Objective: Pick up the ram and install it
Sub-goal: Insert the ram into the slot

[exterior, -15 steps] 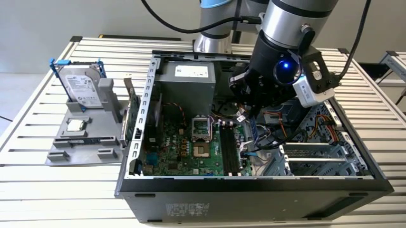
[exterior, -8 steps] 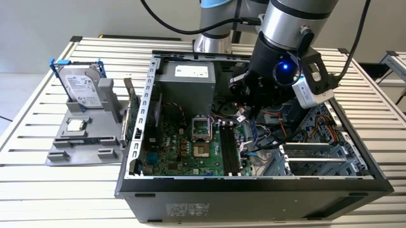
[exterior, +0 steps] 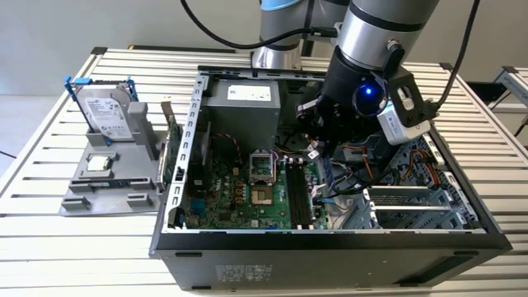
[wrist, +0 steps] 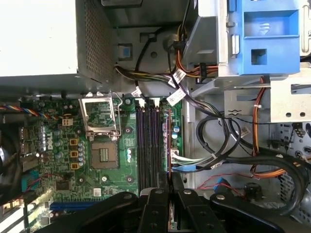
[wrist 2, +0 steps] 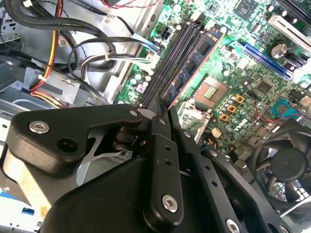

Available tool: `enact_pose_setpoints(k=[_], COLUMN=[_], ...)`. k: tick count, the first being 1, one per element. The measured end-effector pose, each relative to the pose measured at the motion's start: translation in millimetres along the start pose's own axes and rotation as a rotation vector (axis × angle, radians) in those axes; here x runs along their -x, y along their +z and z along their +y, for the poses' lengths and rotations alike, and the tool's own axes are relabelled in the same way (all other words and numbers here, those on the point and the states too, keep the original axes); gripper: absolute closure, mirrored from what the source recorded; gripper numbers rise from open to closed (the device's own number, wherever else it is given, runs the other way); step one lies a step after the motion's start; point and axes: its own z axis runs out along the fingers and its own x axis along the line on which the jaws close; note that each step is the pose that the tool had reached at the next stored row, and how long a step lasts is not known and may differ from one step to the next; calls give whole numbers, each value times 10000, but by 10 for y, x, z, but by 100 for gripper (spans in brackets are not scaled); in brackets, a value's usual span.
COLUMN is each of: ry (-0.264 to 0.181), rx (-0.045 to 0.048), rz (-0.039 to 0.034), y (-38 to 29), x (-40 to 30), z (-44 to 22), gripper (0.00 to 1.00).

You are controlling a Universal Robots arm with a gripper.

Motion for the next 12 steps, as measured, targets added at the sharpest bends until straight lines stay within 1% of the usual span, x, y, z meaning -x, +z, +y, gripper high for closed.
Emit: enact_pose_setpoints(k=[4, 8, 12], ry=[0, 0, 0], rx=[-2, 0, -1], rz=[0, 0, 0], y=[45, 113, 161], x=[-4, -10, -16], z=[-1, -3, -4], gripper=[100, 100, 100])
